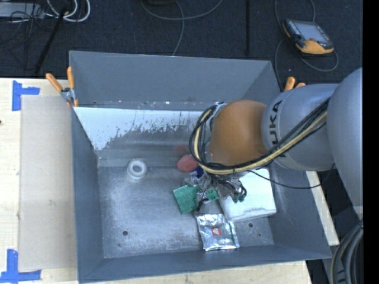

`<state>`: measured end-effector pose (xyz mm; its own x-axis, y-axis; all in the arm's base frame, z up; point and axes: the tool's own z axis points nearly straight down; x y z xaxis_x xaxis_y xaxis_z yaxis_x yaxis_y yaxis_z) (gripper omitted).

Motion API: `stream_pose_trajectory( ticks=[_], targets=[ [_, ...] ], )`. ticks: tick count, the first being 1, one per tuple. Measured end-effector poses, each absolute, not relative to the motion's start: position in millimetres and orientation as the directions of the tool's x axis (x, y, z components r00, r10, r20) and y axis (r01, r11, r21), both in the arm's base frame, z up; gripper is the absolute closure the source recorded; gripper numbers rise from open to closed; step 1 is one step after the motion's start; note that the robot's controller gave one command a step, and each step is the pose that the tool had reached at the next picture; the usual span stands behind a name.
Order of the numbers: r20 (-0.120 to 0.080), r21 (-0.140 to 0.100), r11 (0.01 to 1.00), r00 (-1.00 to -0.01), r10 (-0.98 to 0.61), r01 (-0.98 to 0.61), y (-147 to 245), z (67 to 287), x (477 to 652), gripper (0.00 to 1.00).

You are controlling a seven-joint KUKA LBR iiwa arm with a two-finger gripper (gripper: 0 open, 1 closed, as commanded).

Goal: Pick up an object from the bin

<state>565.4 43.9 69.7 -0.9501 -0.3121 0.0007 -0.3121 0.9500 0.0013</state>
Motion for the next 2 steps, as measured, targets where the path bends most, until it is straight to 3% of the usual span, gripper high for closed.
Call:
stream_pose_trajectory(
  ticks=[1, 2],
  targets=[
    [-0.008, -0.001, 0.951, -0.951, -0.309, -0.309, 51, 197, 564.5, 1.0],
    [-0.006, -0.001, 0.953, -0.953, -0.303, -0.303, 58, 244, 569.1, 1.0]
  ],
)
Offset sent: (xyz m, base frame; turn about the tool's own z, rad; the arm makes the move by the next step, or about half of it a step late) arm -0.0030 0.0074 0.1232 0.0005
